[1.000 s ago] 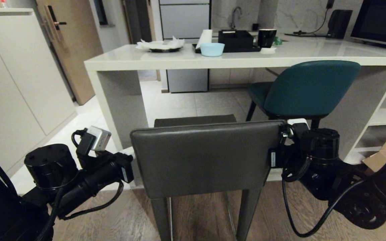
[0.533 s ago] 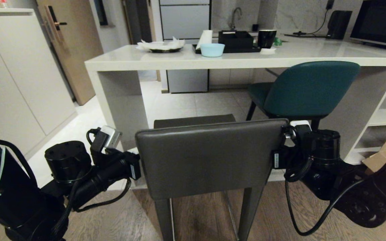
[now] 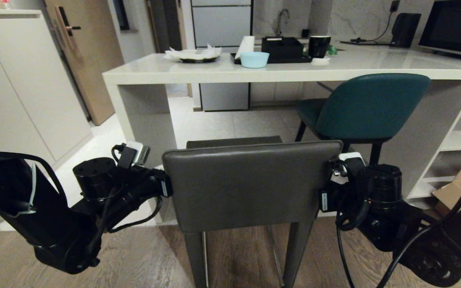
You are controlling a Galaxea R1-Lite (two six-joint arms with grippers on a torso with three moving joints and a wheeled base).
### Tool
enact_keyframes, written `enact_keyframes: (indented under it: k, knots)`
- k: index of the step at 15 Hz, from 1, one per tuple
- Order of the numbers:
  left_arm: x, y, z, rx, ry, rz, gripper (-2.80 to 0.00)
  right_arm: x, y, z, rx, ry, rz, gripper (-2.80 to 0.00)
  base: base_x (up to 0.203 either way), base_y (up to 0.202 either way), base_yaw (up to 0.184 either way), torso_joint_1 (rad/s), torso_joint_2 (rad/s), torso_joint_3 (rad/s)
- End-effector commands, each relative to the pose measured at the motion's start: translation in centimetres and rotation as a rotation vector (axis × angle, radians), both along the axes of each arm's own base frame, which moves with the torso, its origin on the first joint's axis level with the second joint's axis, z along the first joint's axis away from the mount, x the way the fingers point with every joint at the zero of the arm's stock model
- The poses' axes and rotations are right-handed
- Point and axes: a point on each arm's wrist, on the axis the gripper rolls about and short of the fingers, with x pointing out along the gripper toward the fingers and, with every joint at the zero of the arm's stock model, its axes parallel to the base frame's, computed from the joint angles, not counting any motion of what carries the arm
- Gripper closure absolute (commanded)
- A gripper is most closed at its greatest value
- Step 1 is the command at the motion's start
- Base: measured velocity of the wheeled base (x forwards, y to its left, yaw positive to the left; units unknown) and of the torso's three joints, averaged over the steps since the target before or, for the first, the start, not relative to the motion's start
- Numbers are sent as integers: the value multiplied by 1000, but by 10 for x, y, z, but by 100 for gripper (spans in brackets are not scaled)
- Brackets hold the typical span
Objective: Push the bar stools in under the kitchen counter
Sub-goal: Push the gray chair back under the dining table
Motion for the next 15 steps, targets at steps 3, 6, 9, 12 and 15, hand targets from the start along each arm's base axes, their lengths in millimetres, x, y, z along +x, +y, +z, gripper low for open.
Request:
enact_keyframes:
  k: [3,6,9,12,15]
  knots:
    - [28,-1,-3,1,-1,43,0,5,4,-2,15,-26,7,0,0,0,0,0,0,0]
    - [37,-2,-15,9,19,59,0,10,6,-12,20,-38,7,0,0,0,0,0,0,0]
    - [27,0,-10,6,17,55,0,19,4,-18,19,-40,-12,0,0,0,0,0,0,0]
    - [15,1,-4,-13,19,43,0,31,-1,-16,27,-61,-44,0,0,0,0,0,0,0]
    - [9,7,-11,-23,3,64,0,29,-1,-12,21,-69,-44,0,0,0,0,0,0,0]
